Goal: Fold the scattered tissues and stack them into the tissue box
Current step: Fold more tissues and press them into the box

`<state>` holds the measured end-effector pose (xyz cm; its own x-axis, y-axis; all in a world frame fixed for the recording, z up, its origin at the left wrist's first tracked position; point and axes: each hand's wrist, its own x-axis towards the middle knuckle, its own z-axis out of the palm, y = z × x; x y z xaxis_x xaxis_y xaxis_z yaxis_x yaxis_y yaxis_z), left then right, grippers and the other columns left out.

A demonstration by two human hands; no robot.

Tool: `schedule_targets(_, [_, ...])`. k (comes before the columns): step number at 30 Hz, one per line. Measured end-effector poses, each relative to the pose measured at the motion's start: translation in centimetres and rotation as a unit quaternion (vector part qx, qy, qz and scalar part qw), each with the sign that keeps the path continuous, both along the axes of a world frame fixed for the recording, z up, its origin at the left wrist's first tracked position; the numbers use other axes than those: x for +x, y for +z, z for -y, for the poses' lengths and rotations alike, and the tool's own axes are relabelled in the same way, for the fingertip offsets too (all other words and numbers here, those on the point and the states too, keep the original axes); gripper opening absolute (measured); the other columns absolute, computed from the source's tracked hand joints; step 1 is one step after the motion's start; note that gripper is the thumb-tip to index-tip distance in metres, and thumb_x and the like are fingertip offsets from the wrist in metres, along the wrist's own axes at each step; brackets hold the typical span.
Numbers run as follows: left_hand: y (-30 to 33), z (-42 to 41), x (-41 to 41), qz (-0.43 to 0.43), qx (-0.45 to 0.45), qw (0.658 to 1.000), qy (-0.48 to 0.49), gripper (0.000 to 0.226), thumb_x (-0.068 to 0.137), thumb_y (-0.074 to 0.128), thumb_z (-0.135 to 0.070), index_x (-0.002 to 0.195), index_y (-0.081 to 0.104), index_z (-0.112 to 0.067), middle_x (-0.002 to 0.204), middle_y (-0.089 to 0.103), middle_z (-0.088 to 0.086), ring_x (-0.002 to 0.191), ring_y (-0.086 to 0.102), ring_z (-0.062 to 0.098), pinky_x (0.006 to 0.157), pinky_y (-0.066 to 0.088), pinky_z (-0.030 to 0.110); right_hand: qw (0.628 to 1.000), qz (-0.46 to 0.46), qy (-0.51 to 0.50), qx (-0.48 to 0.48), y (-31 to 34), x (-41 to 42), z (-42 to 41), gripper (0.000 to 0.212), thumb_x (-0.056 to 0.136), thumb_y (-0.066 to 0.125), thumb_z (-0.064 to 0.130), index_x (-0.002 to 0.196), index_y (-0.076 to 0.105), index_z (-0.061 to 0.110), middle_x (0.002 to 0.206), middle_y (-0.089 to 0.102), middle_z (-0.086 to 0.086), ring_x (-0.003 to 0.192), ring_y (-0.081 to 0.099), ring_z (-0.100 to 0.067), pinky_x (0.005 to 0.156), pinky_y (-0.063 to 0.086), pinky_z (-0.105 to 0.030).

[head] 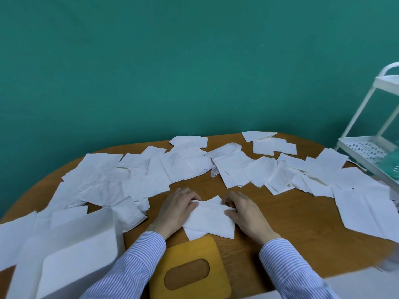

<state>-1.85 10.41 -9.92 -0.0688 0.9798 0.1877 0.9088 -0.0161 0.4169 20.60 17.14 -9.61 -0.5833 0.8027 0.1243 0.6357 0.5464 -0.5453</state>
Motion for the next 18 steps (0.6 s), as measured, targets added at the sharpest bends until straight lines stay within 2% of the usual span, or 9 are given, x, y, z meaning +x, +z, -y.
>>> schedule_targets(5, [1.7,0.8,0.3,0.083,0.021,0.996,0.019,0.019,0.103,0.052,-0.029,0.110,0.070,-0.028,0.104,0.062,-0.016,0.099,0.055,-0.001,0.081,0.041,0.015,0.997,-0.069,-0.014,-0.021,1.9,0.2,-0.3,0.014,0.091,0.063,0.016,0.093,0.062,0.030,0.094,0.059,0.011,0.089,0.053,-0.003,0.072,0.039,-0.023])
schedule_targets(9, [3.4,1.7,0.5,0.108,0.033,0.993,0.023,0.020,0.103,0.051,-0.029,0.112,0.070,-0.030,0.109,0.064,-0.016,0.103,0.055,-0.002,0.084,0.041,0.014,0.995,-0.085,-0.019,-0.037,3.9,0.1,-0.5,0.012,0.092,0.062,0.014,0.092,0.066,0.026,0.089,0.065,0.014,0.086,0.058,0.001,0.068,0.040,-0.016])
schedule_targets(13, [4.6,2.3,0.3,0.122,0.063,0.990,0.045,0.022,0.103,0.051,-0.029,0.114,0.070,-0.028,0.110,0.064,-0.016,0.103,0.054,-0.002,0.084,0.036,0.008,0.994,-0.102,-0.019,-0.036,5.2,-0.4,-0.6,0.011,0.095,0.060,0.017,0.097,0.068,0.024,0.094,0.066,0.011,0.089,0.058,-0.003,0.074,0.048,-0.026])
schedule_targets(18, [3.7,3.3,0.6,0.193,0.021,0.979,0.059,0.018,0.100,0.058,-0.022,0.105,0.074,-0.025,0.097,0.066,-0.020,0.086,0.060,-0.005,0.073,0.043,0.009,0.997,-0.054,0.010,-0.058,4.8,-0.8,-1.0,0.012,0.097,0.059,0.017,0.099,0.069,0.024,0.096,0.066,0.012,0.092,0.058,-0.003,0.074,0.047,-0.019])
